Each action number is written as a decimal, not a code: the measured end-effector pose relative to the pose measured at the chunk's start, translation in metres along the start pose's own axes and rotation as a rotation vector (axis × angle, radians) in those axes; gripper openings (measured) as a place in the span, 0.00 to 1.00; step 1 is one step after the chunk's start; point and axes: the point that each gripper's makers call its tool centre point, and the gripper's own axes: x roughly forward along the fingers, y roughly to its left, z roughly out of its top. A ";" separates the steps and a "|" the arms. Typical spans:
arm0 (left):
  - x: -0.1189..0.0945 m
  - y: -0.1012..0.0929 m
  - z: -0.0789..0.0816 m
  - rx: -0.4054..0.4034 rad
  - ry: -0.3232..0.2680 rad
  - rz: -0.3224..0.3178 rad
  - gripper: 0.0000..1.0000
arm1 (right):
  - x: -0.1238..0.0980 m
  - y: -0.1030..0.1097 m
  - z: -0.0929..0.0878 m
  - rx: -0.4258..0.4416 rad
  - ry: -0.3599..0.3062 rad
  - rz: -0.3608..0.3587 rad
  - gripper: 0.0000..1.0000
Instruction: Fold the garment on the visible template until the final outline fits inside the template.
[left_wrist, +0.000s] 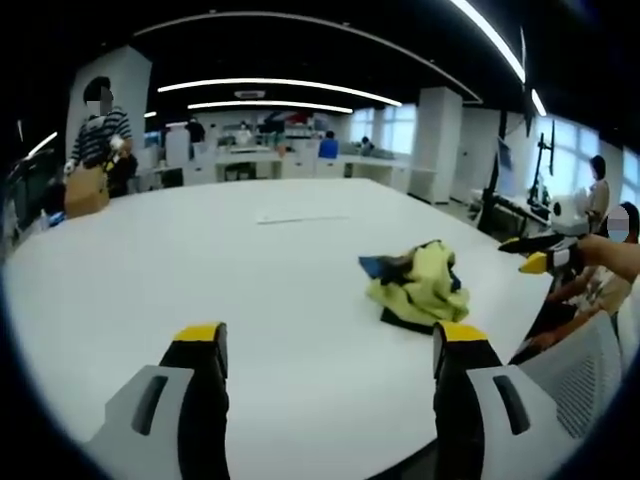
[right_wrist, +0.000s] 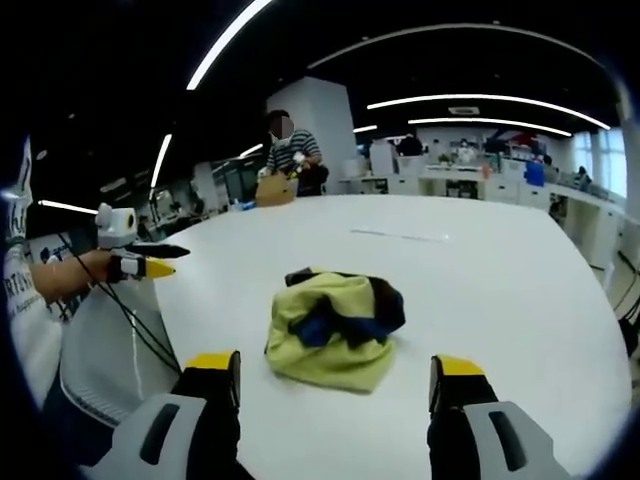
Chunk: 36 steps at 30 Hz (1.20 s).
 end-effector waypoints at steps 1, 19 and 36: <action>0.000 -0.001 0.001 0.003 -0.002 -0.001 0.80 | 0.000 0.000 0.000 -0.002 -0.001 0.000 0.75; 0.008 -0.014 0.004 -0.003 -0.006 -0.029 0.72 | 0.009 -0.001 0.001 -0.029 0.000 0.006 0.65; 0.050 -0.043 0.007 0.087 0.043 -0.155 0.56 | 0.034 -0.021 0.004 -0.068 0.034 -0.021 0.46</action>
